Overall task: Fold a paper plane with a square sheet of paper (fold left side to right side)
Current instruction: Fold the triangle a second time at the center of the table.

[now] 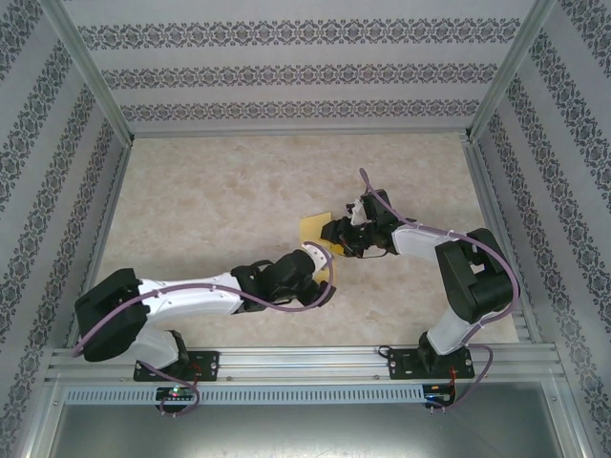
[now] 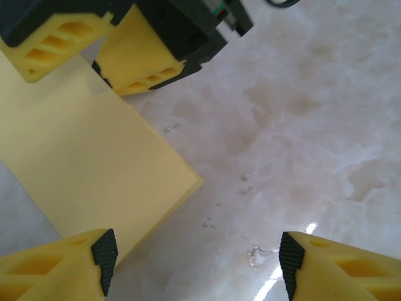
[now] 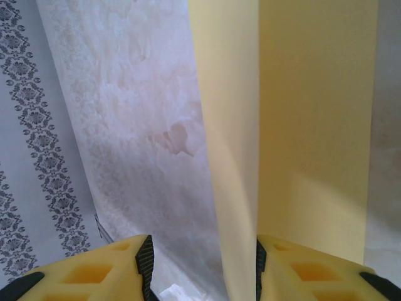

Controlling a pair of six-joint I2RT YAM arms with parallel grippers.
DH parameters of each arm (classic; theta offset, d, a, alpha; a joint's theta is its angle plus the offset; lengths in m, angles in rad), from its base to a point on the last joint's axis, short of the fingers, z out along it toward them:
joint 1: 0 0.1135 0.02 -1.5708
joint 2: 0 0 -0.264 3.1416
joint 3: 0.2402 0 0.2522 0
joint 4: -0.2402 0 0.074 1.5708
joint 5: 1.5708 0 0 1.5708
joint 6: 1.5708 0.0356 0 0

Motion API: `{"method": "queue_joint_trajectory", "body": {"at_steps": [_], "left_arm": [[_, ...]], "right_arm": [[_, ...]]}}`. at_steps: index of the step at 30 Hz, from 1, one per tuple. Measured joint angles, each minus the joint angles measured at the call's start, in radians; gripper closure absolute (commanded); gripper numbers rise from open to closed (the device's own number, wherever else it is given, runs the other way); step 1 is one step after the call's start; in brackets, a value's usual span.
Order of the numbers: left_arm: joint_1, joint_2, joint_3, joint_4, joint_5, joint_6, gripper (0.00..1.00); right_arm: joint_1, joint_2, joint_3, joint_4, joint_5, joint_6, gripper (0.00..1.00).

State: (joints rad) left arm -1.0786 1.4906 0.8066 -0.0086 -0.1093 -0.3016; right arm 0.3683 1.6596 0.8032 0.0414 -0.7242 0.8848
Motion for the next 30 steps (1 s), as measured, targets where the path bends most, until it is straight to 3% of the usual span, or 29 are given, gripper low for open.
{"method": "queue_joint_trajectory", "body": {"at_steps": [18, 25, 30], "left_arm": [[-0.037, 0.290, 0.245, -0.127, -0.211, -0.005, 0.25], [-0.046, 0.325, 0.254, -0.143, -0.225, 0.004, 0.46], [-0.047, 0.322, 0.254, -0.143, -0.224, 0.010, 0.81]], "right_arm": [[0.001, 0.000, 0.000, 0.000, 0.000, 0.000, 0.54], [0.001, 0.002, 0.000, 0.000, 0.000, 0.000, 0.54], [0.001, 0.002, 0.000, -0.004, 0.000, -0.001, 0.54]]}}
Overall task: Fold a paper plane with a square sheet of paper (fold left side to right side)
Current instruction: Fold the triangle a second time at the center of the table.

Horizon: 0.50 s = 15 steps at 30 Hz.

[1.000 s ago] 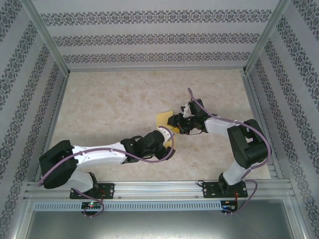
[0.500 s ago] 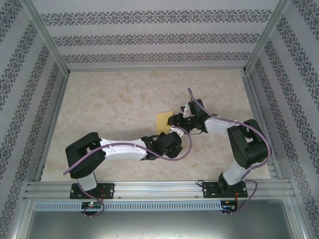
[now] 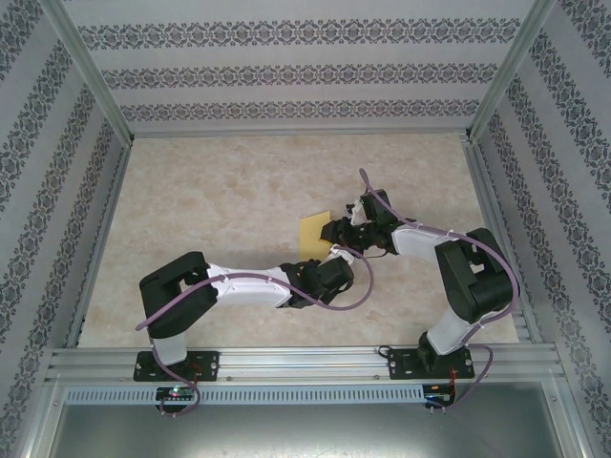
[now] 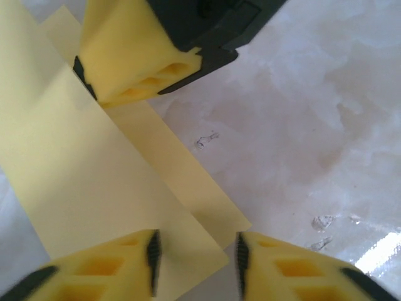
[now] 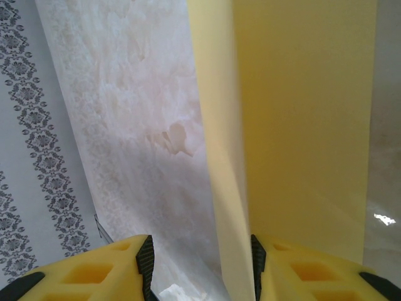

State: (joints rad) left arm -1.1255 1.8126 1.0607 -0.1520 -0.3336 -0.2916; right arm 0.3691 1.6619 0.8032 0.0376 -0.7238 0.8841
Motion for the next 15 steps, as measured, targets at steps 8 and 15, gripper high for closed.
{"method": "queue_joint_trajectory", "body": {"at_steps": [8, 15], "left_arm": [[0.000, -0.053, 0.000, -0.005, -0.001, 0.000, 1.00], [0.014, -0.098, -0.024, 0.002, 0.051, -0.006, 1.00]], "right_arm": [[0.000, 0.000, 0.002, -0.024, 0.001, -0.019, 0.54], [0.000, -0.027, 0.006, -0.034, 0.011, -0.052, 0.46]]}}
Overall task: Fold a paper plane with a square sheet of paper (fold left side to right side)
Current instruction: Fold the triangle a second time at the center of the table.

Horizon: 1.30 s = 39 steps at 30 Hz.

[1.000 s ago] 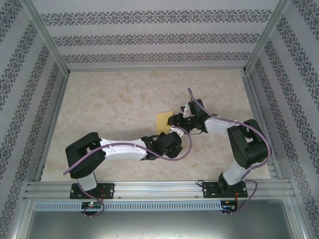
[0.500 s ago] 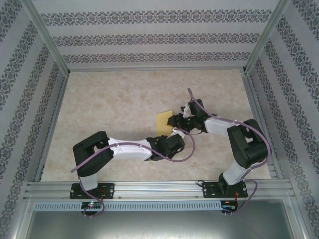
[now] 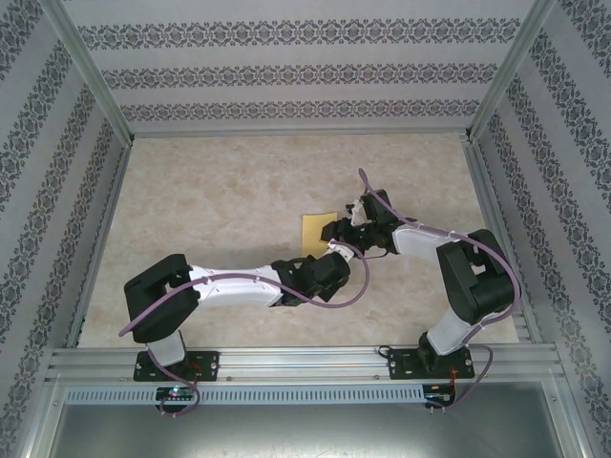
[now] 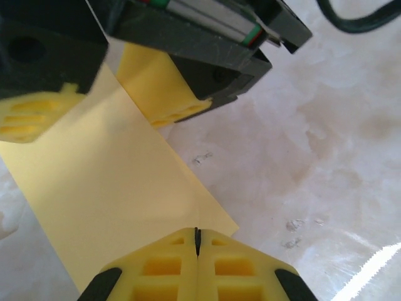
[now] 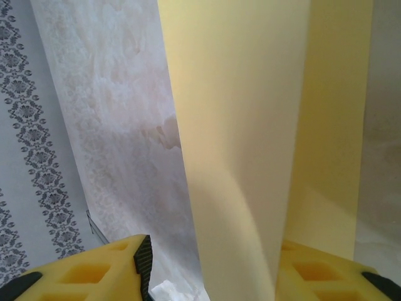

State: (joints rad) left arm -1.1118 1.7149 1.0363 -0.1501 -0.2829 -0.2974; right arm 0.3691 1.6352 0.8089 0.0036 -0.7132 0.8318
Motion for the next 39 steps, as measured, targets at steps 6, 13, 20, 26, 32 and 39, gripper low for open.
{"method": "queue_joint_trajectory", "body": {"at_steps": [6, 13, 20, 26, 32, 39], "left_arm": [[0.075, -0.080, -0.068, 0.027, 0.134, -0.027, 1.00], [0.216, -0.159, -0.185, 0.130, 0.349, -0.095, 1.00], [0.335, -0.180, -0.255, 0.211, 0.526, -0.143, 1.00], [0.368, -0.180, -0.259, 0.227, 0.583, -0.153, 1.00], [0.394, -0.170, -0.258, 0.224, 0.590, -0.145, 1.00], [0.401, -0.135, -0.240, 0.202, 0.585, -0.122, 1.00]], "right_arm": [[-0.011, -0.153, -0.011, 0.015, 0.043, -0.031, 0.33], [-0.034, -0.351, -0.126, 0.031, 0.098, -0.063, 0.56], [0.042, -0.370, -0.222, -0.019, 0.177, -0.087, 0.92], [0.156, -0.303, -0.223, -0.030, 0.256, -0.098, 1.00], [0.202, -0.188, -0.215, -0.045, 0.315, -0.098, 1.00], [0.218, -0.127, -0.180, -0.101, 0.362, -0.101, 1.00]]}}
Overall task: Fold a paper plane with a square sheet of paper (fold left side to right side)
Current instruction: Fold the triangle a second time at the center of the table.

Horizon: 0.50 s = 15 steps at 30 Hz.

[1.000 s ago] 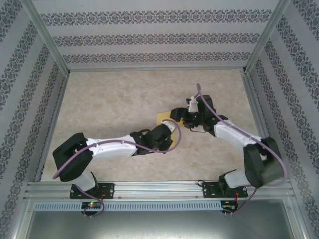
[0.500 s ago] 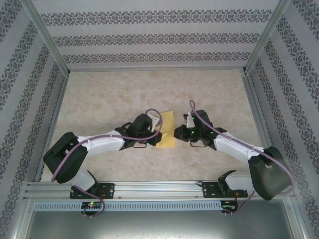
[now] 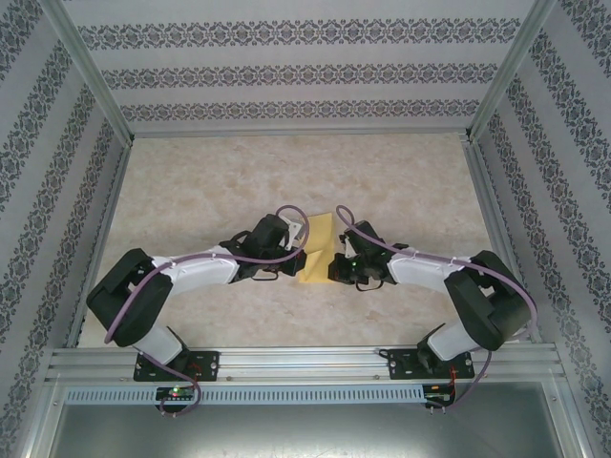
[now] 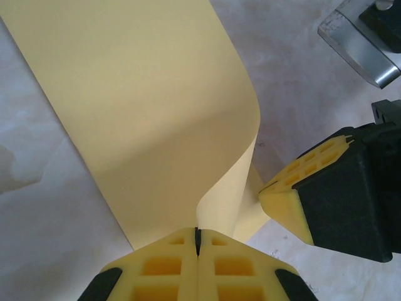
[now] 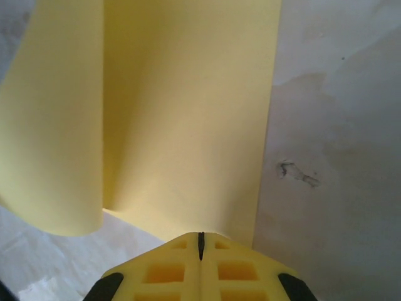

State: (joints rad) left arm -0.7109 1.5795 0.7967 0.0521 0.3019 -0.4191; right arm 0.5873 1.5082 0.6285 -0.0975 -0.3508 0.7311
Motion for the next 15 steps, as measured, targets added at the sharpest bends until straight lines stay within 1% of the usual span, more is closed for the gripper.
{"method": "queue_joint_trajectory", "body": {"at_steps": [15], "left_arm": [[0.020, 0.089, 0.045, -0.018, -0.029, 0.039, 1.00]], "right_arm": [[0.000, 0.042, 0.047, -0.069, 0.014, -0.032, 1.00]]}}
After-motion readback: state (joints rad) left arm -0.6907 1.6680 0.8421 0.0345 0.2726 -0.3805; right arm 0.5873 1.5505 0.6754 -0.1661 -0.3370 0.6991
